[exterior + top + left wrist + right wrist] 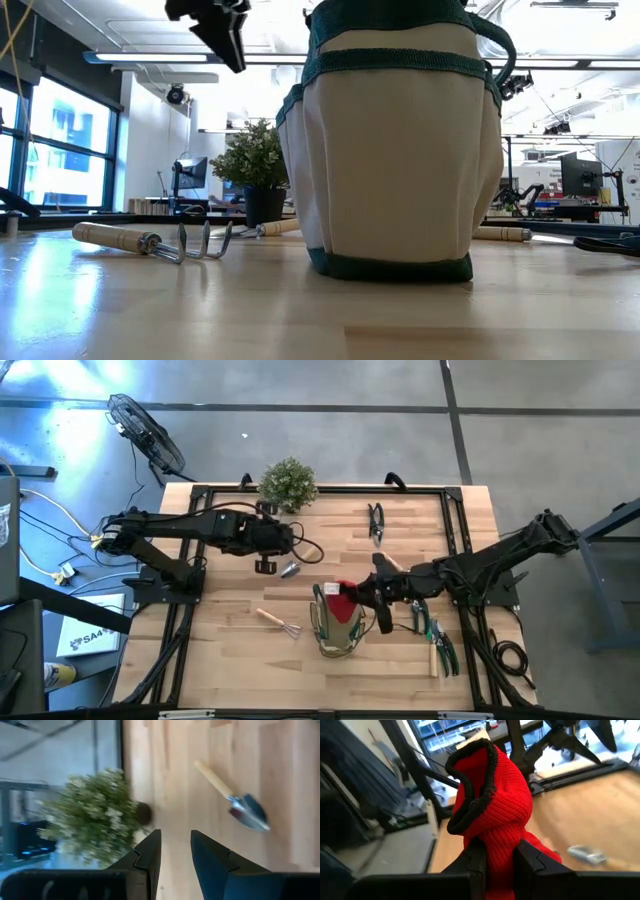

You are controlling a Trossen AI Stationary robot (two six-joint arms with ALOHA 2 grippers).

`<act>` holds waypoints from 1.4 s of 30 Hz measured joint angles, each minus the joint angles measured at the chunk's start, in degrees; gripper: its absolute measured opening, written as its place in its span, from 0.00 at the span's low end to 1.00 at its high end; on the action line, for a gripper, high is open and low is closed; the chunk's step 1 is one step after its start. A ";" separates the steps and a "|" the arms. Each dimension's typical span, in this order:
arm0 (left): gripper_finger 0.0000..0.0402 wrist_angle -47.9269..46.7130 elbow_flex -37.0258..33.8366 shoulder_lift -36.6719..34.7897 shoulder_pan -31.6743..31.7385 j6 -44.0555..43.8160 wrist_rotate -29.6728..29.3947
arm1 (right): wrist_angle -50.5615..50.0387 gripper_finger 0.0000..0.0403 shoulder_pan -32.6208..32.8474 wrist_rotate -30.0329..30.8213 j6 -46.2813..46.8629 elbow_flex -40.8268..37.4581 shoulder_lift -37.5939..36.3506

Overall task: Pick & Place Garden tools in Gardening bag
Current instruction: Put the red gloves into the green bag

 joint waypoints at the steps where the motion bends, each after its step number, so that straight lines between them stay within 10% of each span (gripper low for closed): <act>1: 0.25 -1.07 -0.02 0.00 0.00 -0.80 0.81 | -0.31 0.09 0.00 0.03 2.47 0.01 0.01; 17: 0.25 -12.98 -7.78 -0.46 -0.04 -13.94 16.89 | 6.89 0.09 3.96 0.89 15.55 -0.01 7.85; 31: 0.25 -11.01 -26.45 -0.42 -0.04 -25.76 20.44 | 5.68 0.09 11.89 22.47 17.17 -0.01 11.71; 42: 0.25 -5.21 -33.70 -0.42 -0.04 -26.81 23.21 | -0.32 0.09 8.30 21.57 18.12 -0.01 12.76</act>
